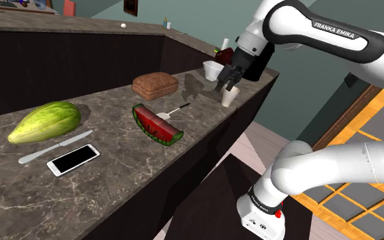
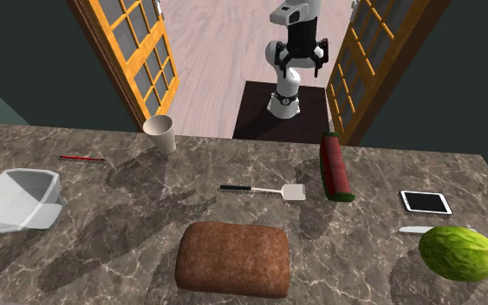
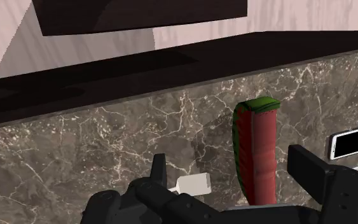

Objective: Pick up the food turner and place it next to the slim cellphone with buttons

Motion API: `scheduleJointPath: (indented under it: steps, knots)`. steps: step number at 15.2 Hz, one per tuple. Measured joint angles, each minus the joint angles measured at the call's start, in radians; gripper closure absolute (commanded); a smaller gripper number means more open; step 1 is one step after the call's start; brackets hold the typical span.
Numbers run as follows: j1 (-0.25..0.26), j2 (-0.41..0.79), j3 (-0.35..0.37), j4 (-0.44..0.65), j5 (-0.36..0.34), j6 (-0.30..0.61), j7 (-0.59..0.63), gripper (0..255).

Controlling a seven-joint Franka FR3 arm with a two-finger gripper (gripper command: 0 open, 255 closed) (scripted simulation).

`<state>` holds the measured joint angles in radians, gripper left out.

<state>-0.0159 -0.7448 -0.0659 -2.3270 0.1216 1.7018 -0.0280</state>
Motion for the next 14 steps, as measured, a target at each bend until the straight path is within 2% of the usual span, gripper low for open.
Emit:
scheduleJointPath:
  steps: [3, 9, 14]
  knots:
    - [-0.013, 0.035, 0.029, -0.002, 0.009, 0.04, 0.062, 0]
    - [-0.08, 0.205, 0.151, 0.009, 0.021, 0.204, 0.369, 0]
    - [-0.145, 0.38, 0.233, 0.077, -0.011, 0.305, 0.642, 0]
